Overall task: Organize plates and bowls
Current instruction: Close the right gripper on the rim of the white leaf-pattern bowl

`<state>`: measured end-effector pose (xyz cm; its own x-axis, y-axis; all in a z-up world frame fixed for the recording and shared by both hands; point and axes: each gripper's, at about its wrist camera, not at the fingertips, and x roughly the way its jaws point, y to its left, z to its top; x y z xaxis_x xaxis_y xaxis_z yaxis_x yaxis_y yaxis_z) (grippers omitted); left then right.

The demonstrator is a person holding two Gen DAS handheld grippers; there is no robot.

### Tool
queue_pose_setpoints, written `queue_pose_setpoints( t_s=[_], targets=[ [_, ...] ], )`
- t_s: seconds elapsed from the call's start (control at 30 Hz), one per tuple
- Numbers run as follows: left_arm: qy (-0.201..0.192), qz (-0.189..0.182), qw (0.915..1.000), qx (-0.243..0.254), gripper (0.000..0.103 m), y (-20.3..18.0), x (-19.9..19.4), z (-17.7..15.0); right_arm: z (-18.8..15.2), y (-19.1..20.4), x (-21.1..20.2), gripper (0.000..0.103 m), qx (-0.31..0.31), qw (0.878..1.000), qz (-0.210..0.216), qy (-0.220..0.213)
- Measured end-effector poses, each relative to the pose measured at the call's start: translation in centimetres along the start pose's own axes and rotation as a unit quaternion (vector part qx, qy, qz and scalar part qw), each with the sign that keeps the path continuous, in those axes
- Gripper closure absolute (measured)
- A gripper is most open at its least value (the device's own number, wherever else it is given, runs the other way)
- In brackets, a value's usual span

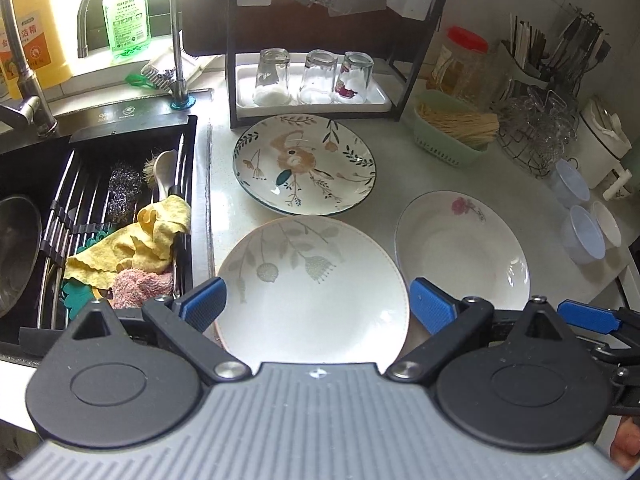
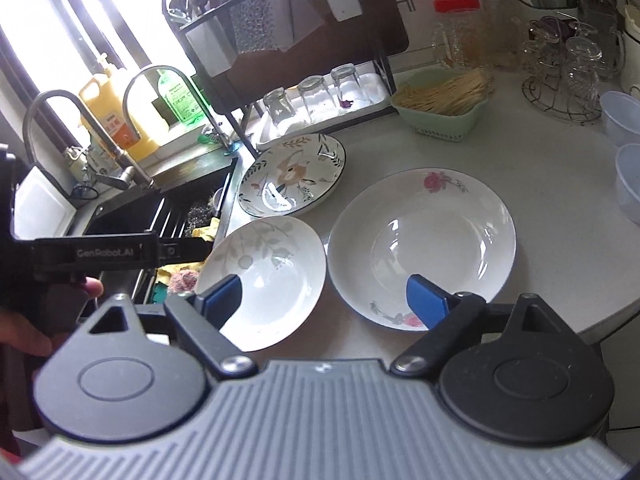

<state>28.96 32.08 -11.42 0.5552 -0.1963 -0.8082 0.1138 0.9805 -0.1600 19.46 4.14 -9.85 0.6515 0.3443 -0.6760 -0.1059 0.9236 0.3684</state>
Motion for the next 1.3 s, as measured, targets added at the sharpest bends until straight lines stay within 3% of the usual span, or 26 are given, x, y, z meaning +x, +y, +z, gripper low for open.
queue_pose_setpoints(
  t_s=[0.1, 0.23, 0.37, 0.53, 0.6, 0.67, 0.7, 0.83, 1.13, 1.3],
  targets=[
    [0.000, -0.004, 0.9999, -0.015, 0.004, 1.7, 0.5, -0.3, -0.1, 0.9, 1.3, 0.019, -0.010, 0.999, -0.044, -0.002],
    [0.000, 0.008, 0.9994, -0.033, 0.004, 4.0, 1.6, -0.9, -0.2, 0.5, 3.1, 0.019, 0.000, 0.998, -0.062, 0.011],
    [0.005, 0.009, 0.9982, -0.060, 0.008, 6.2, 3.1, -1.3, -0.8, 1.3, 5.1, 0.028, -0.012, 0.999, -0.038, 0.037],
    [0.017, 0.003, 0.9964, -0.083, 0.017, 8.0, 5.1, -1.6, -1.2, 2.3, 7.6, 0.050, -0.019, 0.997, -0.005, 0.070],
    [0.022, -0.001, 0.9969, -0.076, 0.019, 8.2, 5.9, -1.5, -1.2, 2.3, 8.5, 0.052, -0.008, 0.997, -0.007, 0.078],
    [0.021, -0.005, 0.9974, -0.069, 0.023, 8.3, 6.4, -1.4, -1.3, 1.8, 9.4, 0.058, 0.020, 0.996, -0.008, 0.091],
    [0.022, -0.008, 0.9974, -0.068, 0.026, 8.5, 6.8, -1.3, -1.4, 1.5, 10.0, 0.068, 0.032, 0.994, -0.008, 0.100],
    [0.027, -0.025, 0.9971, -0.066, 0.039, 9.2, 8.4, -1.2, -1.5, 0.7, 11.1, 0.078, 0.060, 0.993, -0.009, 0.105],
    [0.027, -0.049, 0.9972, -0.049, 0.073, 10.1, 11.0, -0.3, -1.2, 0.7, 12.7, 0.093, 0.061, 0.993, -0.018, 0.100],
    [0.035, -0.057, 0.9972, -0.034, 0.074, 10.1, 11.7, -0.1, -0.3, 0.4, 13.4, 0.093, 0.075, 0.991, -0.020, 0.105]
  ],
)
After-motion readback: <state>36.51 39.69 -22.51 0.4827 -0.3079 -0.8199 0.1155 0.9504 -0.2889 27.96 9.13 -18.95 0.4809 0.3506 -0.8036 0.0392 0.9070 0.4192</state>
